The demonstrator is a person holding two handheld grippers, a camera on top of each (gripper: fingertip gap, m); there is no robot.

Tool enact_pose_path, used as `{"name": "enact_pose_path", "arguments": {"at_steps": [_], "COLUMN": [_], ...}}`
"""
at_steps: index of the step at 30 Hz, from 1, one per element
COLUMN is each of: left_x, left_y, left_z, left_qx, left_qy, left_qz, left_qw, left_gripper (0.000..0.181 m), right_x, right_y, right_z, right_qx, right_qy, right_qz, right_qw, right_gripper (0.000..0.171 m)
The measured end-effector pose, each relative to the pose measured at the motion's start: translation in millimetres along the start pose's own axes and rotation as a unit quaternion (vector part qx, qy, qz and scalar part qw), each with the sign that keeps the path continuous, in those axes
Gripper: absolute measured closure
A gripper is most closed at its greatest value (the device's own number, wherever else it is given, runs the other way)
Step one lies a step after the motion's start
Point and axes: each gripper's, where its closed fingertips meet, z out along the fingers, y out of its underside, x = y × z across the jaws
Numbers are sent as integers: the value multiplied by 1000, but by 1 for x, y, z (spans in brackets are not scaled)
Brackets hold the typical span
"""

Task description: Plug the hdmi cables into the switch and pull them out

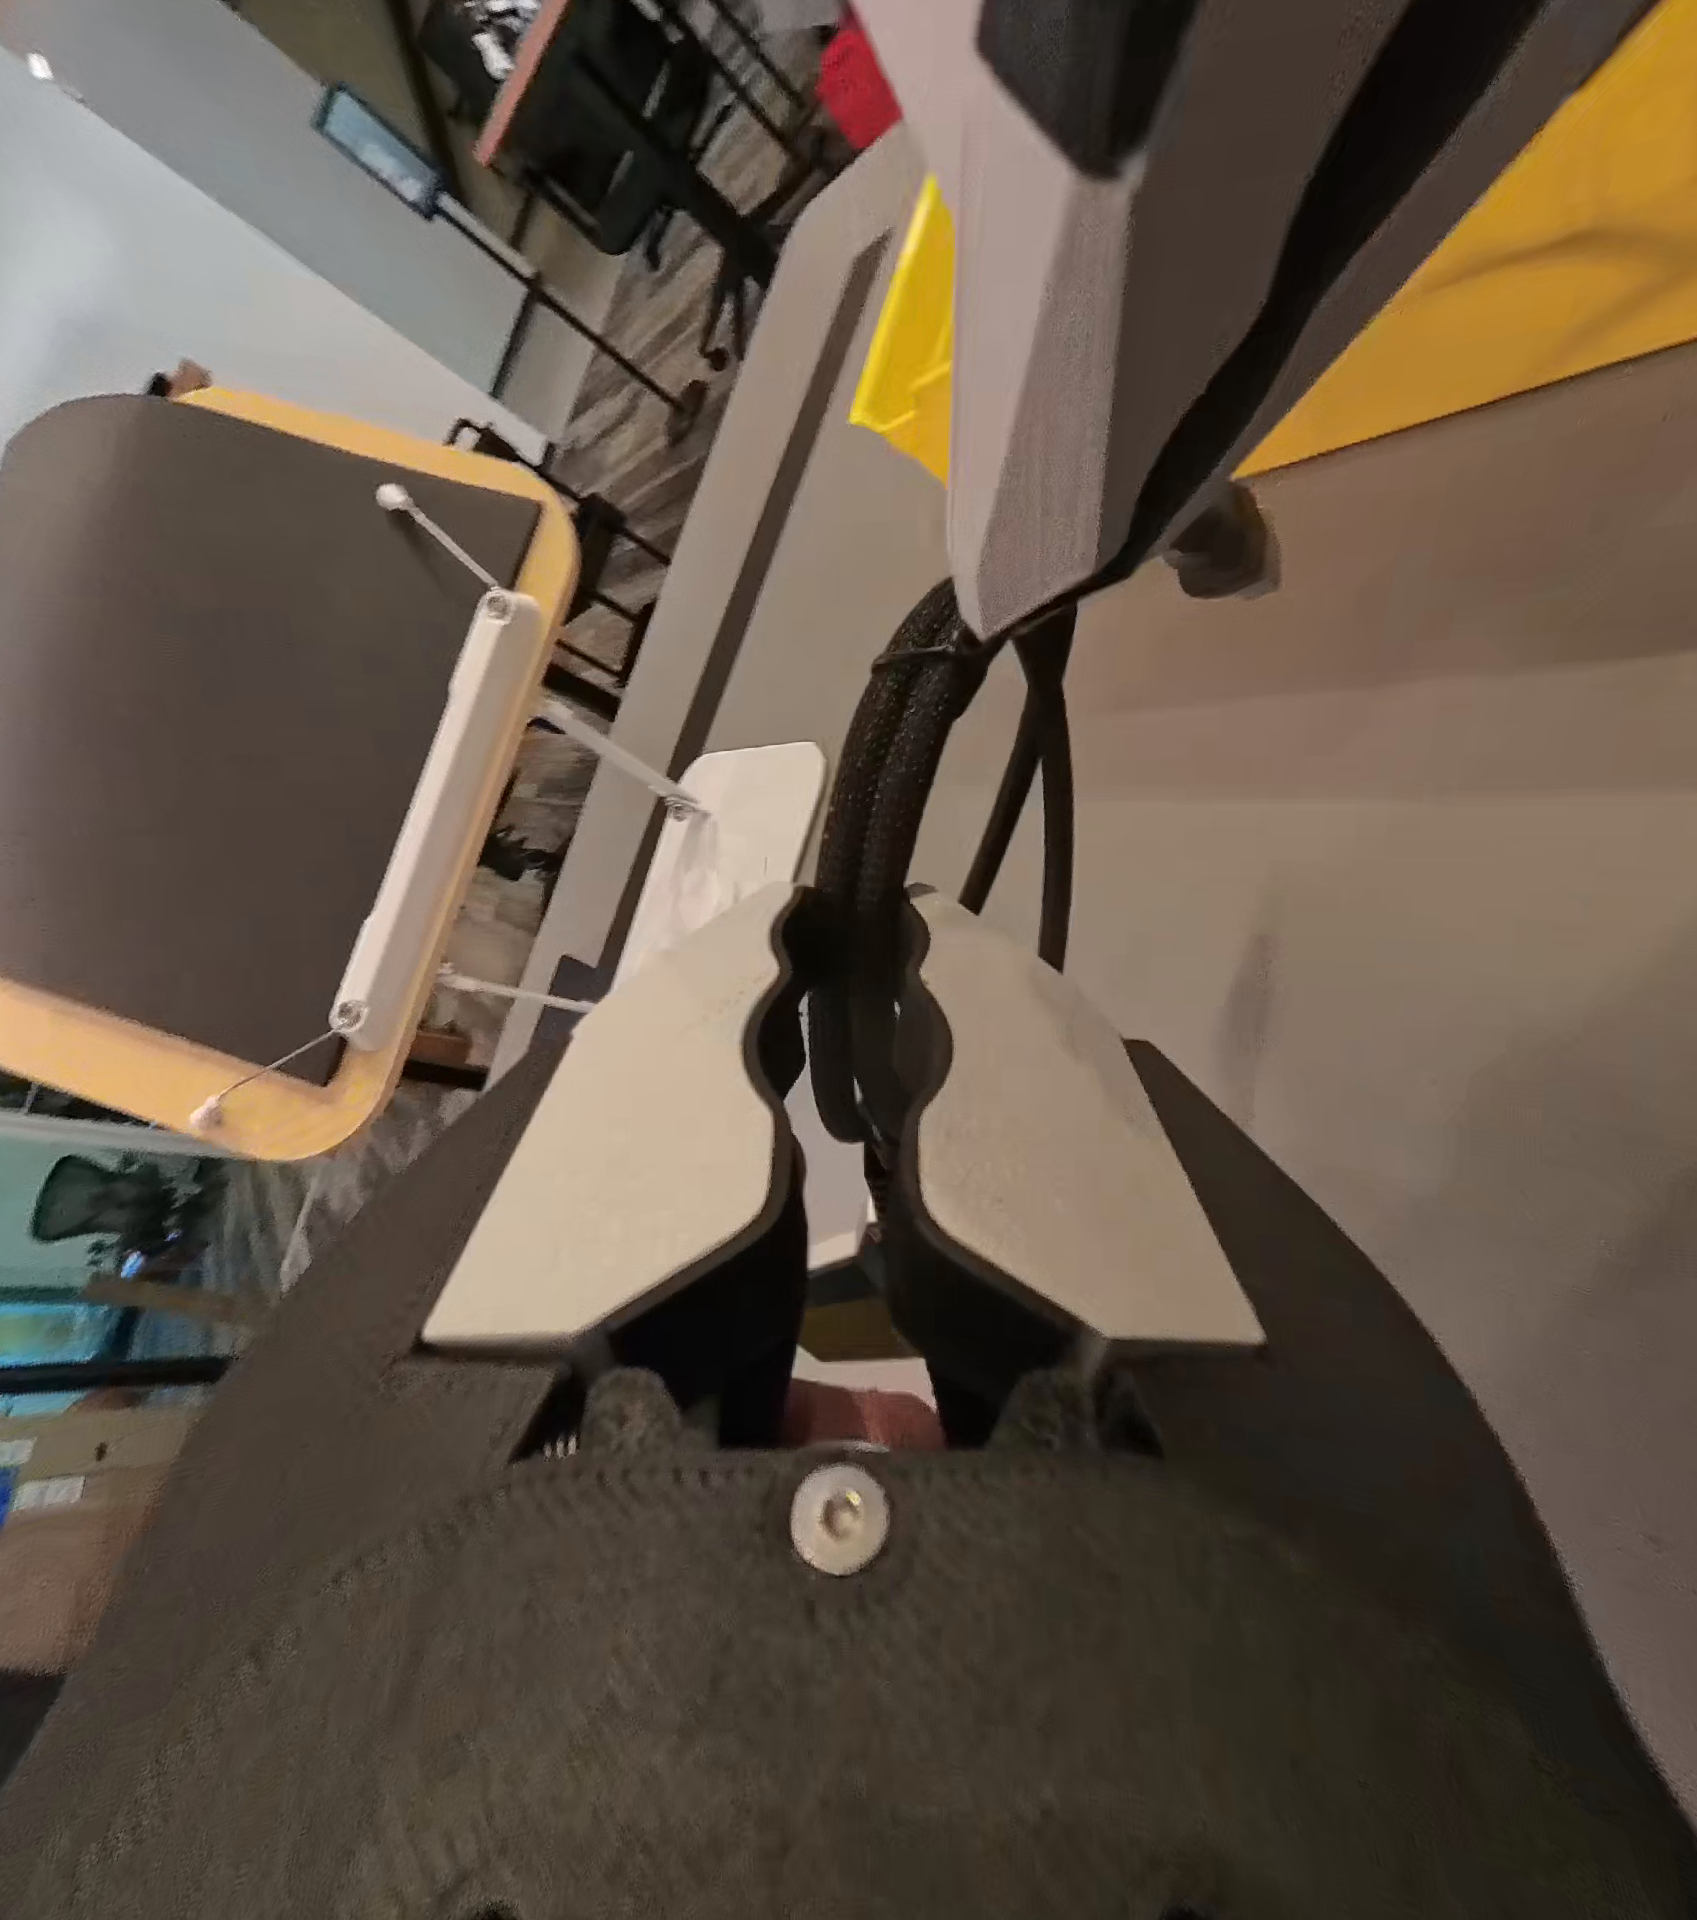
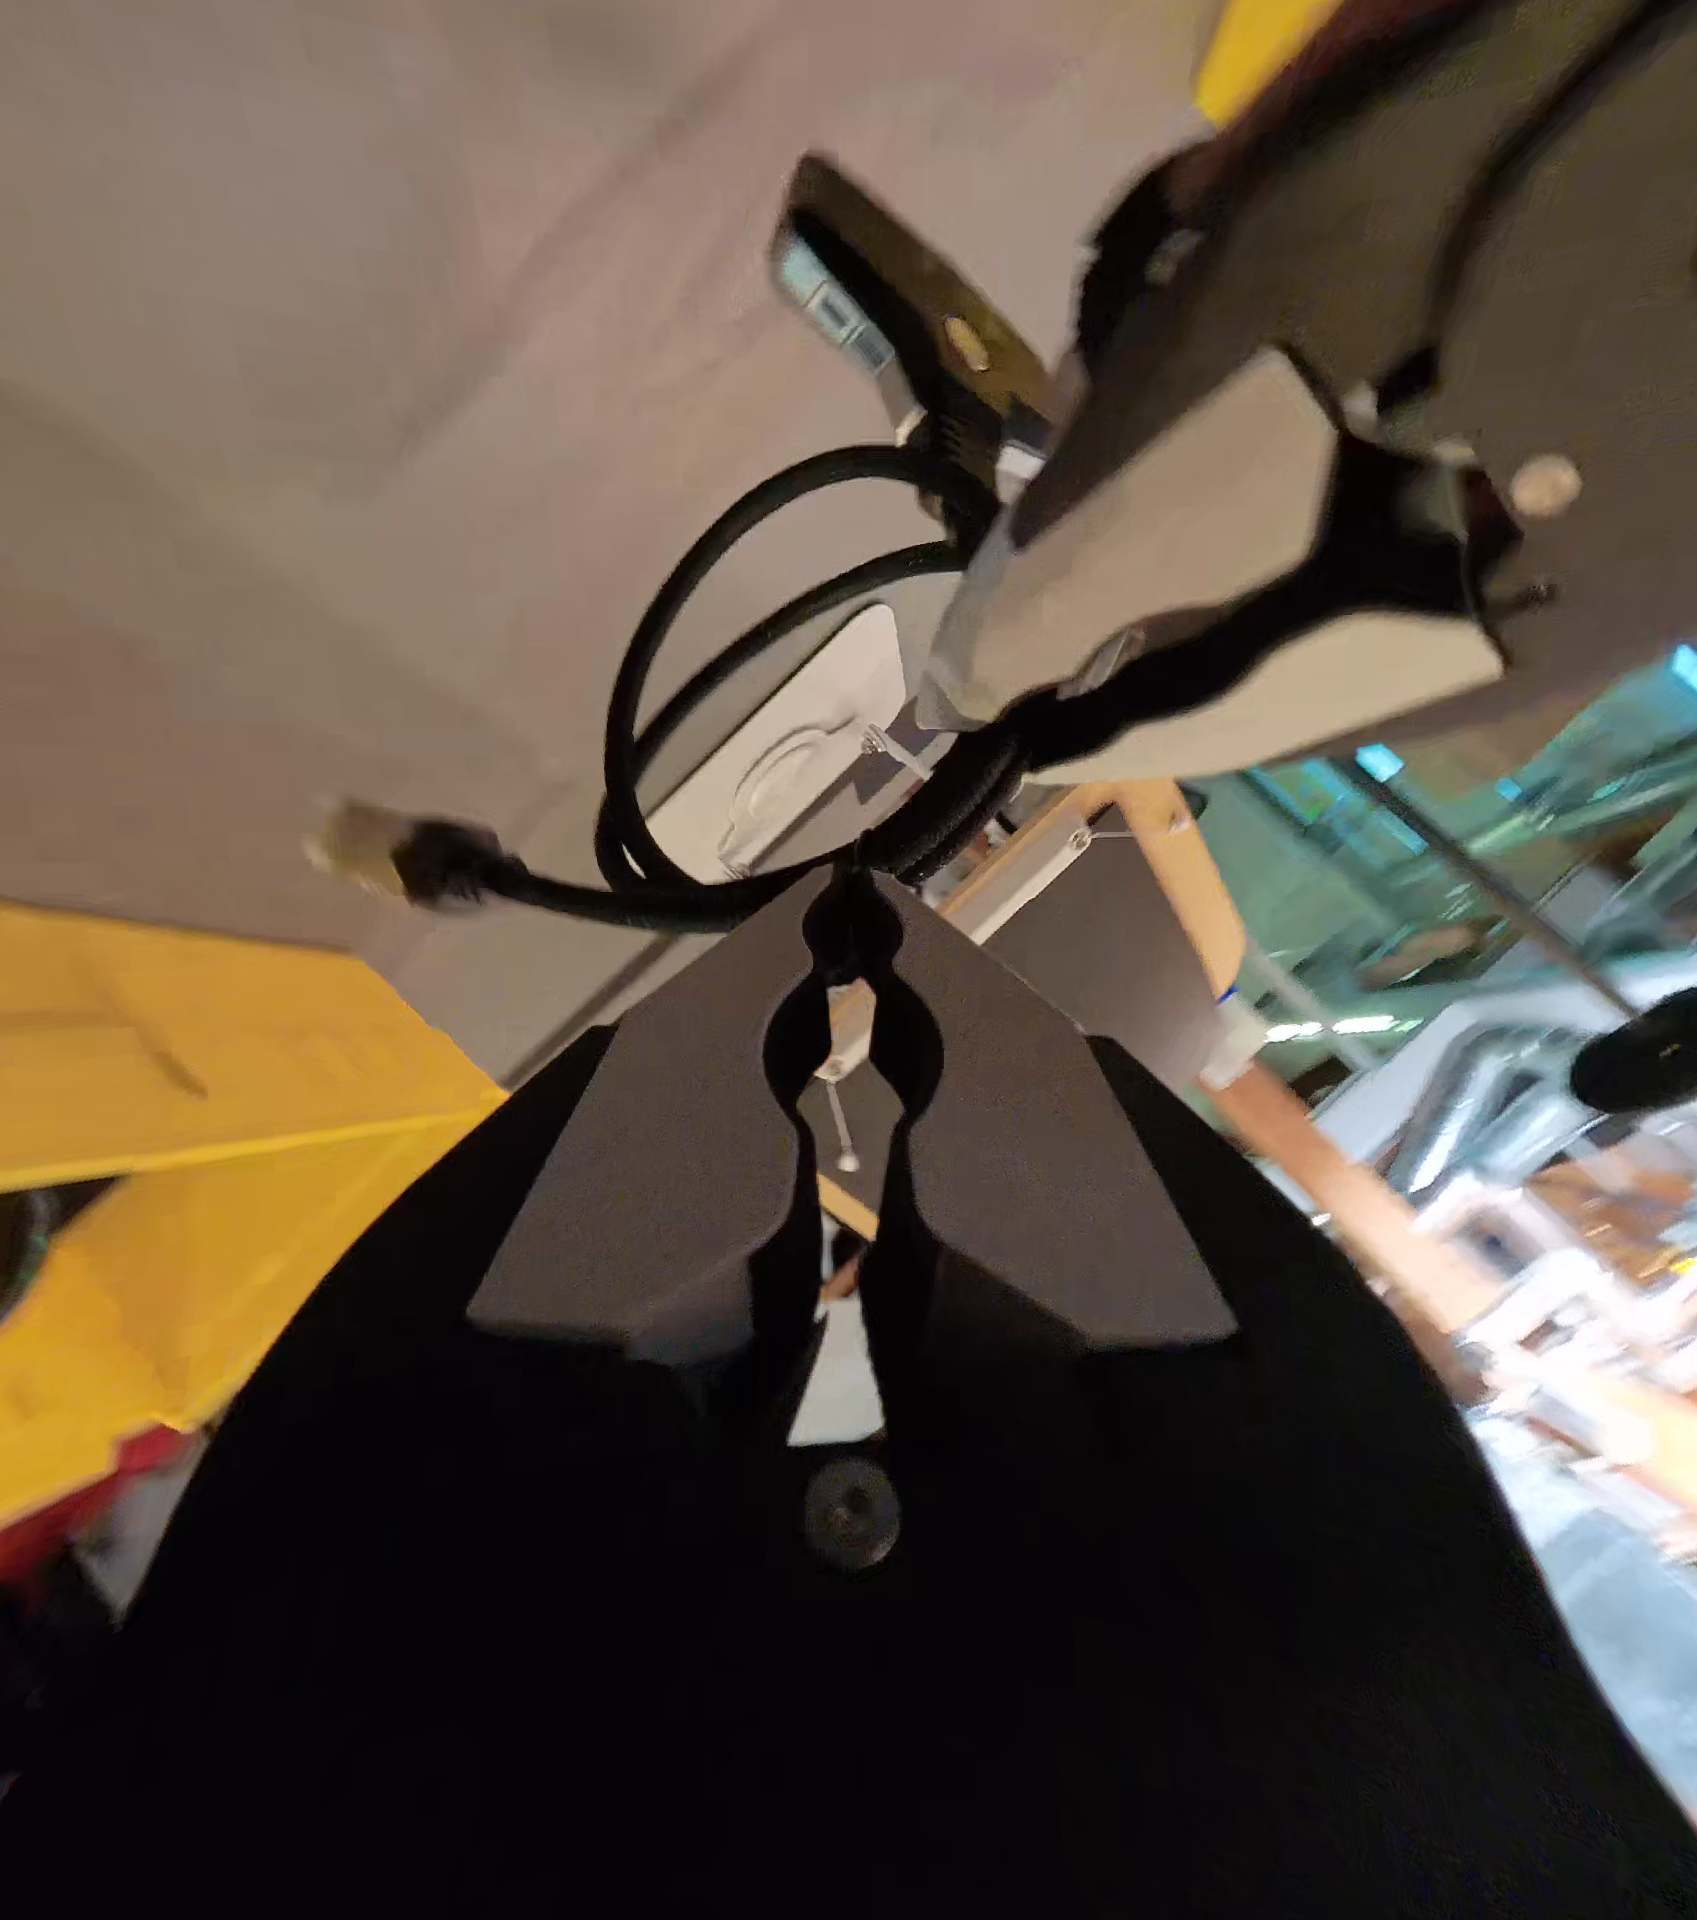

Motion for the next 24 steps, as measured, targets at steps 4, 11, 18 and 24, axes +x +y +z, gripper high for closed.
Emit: {"name": "enact_pose_path", "arguments": {"at_steps": [4, 11, 18, 24], "left_x": [-4, -26, -36, -37], "left_y": [2, 19, 13, 9], "left_z": [-1, -2, -9, -9], "left_qx": [2, -23, -18, -17], "left_qy": [-6, -125, -194, -221], "left_qz": [-4, -9, -12, 2], "left_qw": [1000, 992, 981, 975], "left_gripper": [170, 169, 169, 169], "right_x": [6, 35, 41, 39], "right_y": [6, 26, 23, 20], "right_z": [4, -1, 6, 16], "right_qx": [6, 90, 238, 270], "right_qy": [1, 16, 19, 5], "right_qz": [42, 523, 785, 827], "right_qw": [999, 848, 571, 494], "right_gripper": [171, 159, 148, 153]}}
